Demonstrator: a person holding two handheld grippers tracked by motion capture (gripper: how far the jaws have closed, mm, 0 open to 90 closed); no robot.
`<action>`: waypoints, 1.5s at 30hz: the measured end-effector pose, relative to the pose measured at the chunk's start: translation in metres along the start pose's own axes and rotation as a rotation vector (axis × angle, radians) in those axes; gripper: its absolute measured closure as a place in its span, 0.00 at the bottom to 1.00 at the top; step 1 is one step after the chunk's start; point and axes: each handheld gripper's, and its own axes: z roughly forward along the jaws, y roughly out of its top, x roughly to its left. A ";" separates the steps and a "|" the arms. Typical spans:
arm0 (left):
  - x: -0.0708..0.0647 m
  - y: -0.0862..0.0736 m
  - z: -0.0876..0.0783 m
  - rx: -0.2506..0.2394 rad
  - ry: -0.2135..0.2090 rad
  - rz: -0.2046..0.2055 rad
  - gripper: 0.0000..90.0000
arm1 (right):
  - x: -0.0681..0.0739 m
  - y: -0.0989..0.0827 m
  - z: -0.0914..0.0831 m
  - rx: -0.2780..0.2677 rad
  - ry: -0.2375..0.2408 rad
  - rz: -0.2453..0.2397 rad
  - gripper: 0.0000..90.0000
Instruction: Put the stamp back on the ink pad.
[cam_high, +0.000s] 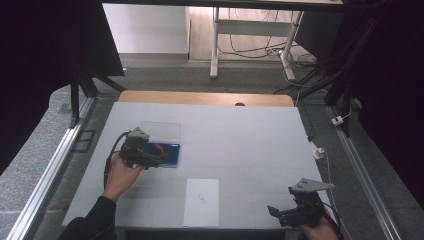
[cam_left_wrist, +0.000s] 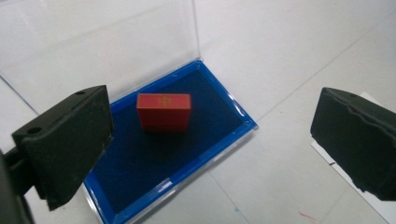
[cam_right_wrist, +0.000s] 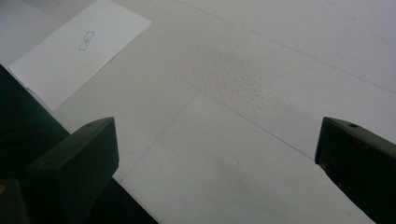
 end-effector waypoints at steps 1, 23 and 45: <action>-0.001 -0.001 -0.001 -0.001 -0.002 0.000 0.00 | 0.000 0.000 0.000 0.000 0.000 0.001 0.00; -0.027 -0.024 -0.040 -0.052 -0.060 0.021 0.00 | 0.000 0.000 0.000 0.004 0.002 0.010 0.00; -0.039 -0.067 -0.084 -0.076 -0.078 -0.009 0.00 | 0.000 0.000 0.000 0.002 0.002 0.010 0.00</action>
